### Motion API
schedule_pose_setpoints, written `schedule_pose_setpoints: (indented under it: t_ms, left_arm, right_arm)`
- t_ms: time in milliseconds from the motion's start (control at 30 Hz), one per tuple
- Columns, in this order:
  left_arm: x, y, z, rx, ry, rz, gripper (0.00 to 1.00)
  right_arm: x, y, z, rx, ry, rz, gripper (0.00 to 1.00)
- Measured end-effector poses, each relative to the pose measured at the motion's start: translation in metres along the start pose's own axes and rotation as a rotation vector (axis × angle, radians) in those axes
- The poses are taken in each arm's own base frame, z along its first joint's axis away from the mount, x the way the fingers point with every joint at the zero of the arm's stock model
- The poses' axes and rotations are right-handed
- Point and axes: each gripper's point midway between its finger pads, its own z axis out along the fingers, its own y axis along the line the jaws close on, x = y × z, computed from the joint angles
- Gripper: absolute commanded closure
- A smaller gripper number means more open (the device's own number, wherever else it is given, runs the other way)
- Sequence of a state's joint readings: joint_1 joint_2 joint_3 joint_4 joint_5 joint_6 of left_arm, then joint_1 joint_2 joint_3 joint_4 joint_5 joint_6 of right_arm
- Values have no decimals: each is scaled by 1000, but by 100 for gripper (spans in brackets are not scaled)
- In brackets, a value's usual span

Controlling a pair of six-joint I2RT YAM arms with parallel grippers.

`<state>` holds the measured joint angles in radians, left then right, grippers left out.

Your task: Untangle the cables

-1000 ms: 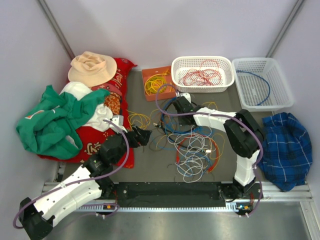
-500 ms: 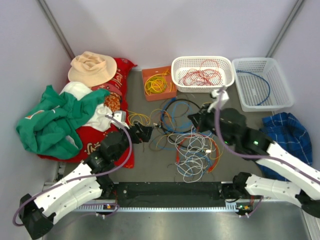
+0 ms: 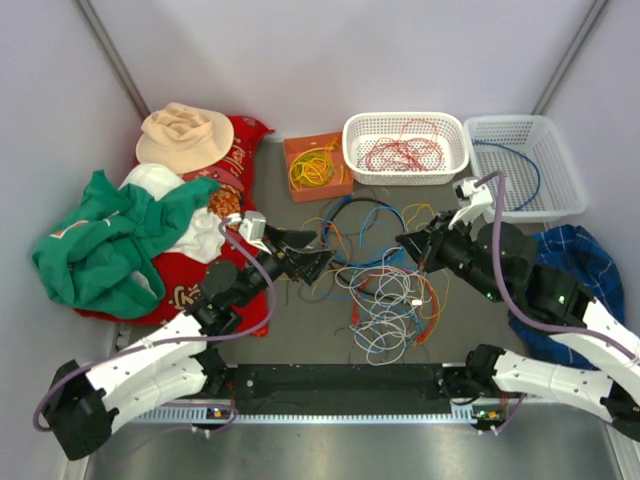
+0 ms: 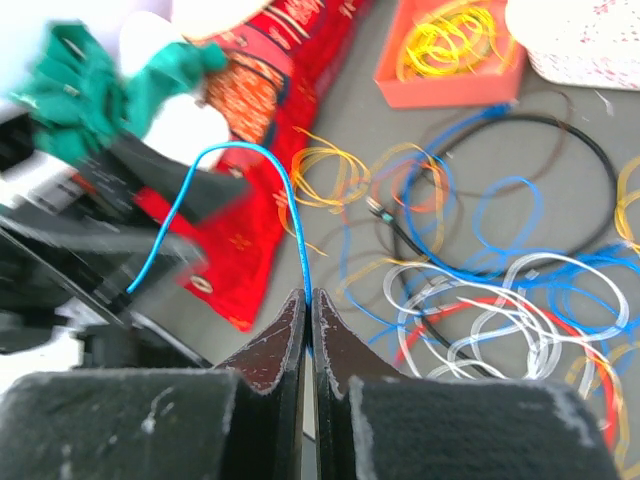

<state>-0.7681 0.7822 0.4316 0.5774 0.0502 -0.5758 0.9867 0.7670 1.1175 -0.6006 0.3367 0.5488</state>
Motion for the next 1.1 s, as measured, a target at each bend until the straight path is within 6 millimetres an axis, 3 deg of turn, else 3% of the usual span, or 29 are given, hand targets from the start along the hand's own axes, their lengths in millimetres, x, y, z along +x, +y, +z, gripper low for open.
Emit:
schedule_pose_setpoints:
  t_ms: [167, 367, 500, 633, 700, 767, 800, 867, 900, 933, 1100]
  left_arm:
    - [30, -36, 10, 204, 84, 29, 8]
    - [57, -67, 4, 343, 133, 110, 6]
    - [66, -71, 6, 367, 134, 186, 6]
    - [77, -63, 13, 347, 137, 244, 6]
    - [82, -59, 16, 342, 148, 263, 15]
    - [85, -59, 20, 343, 153, 270, 32]
    - [85, -60, 22, 345, 153, 275, 56]
    - [83, -62, 25, 348, 147, 274, 70]
    - [80, -64, 27, 347, 139, 277, 91]
    - [78, -65, 29, 347, 132, 277, 100]
    - [63, -71, 35, 323, 125, 262, 100]
  right_arm:
    - [-21, 19, -1, -39, -20, 68, 100]
    - [-46, 38, -1, -53, -28, 129, 100]
    - [-66, 57, -7, -104, -39, 173, 100]
    - [-77, 72, -11, -155, -39, 206, 100]
    - [-78, 75, -11, -166, -33, 214, 100]
    - [-76, 75, -11, -168, -24, 220, 100]
    - [-76, 75, -11, -167, -23, 222, 100]
    - [-75, 75, -11, -165, -21, 222, 100]
    - [-75, 74, -11, -163, -20, 222, 100]
    - [-74, 73, -12, -160, -20, 221, 100]
    - [-71, 58, -17, -111, -40, 215, 100]
